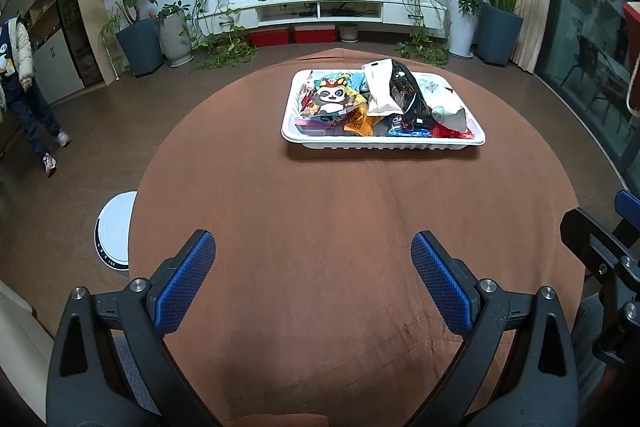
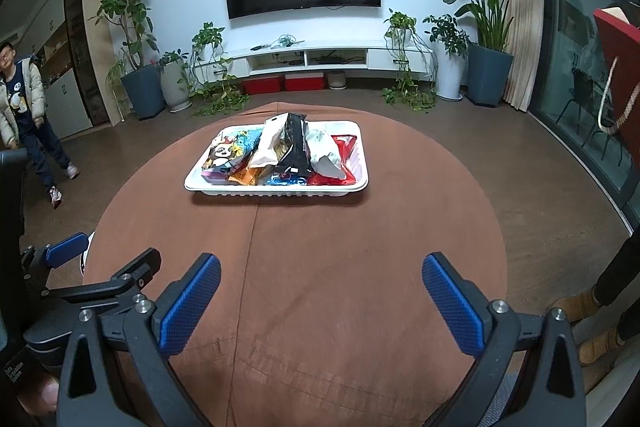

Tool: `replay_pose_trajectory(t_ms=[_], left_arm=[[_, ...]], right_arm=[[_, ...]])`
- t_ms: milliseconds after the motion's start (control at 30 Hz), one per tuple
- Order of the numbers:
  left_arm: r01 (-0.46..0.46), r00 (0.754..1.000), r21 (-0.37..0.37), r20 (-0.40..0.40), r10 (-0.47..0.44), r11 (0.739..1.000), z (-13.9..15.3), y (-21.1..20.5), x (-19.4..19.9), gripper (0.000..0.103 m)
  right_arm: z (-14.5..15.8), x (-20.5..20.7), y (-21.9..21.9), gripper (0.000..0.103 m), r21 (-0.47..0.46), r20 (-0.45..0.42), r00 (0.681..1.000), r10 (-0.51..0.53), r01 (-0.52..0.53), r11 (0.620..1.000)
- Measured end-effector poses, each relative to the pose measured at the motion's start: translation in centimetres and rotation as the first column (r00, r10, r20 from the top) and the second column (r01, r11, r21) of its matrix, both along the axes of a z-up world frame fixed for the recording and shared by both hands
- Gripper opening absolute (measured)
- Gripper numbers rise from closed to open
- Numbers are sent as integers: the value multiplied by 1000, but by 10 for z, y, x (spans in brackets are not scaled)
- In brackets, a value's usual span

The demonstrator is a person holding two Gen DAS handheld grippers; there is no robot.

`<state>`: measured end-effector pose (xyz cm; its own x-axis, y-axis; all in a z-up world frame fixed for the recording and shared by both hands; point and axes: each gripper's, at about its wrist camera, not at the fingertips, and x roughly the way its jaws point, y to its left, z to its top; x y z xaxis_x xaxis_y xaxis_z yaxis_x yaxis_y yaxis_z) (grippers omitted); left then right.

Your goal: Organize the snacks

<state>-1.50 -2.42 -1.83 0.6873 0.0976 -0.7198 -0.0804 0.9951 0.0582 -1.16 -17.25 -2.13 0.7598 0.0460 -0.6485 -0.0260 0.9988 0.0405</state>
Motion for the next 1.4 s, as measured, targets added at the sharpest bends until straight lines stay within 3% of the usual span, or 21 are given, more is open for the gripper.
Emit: replay_pose_trajectory(t_ms=[1400], left_arm=[[-8, 1000, 1, -2, 8, 1000, -7, 3, -2, 100]], right_arm=[[-6, -1, -1, 103, -8, -26, 1000, -2, 2, 1000]])
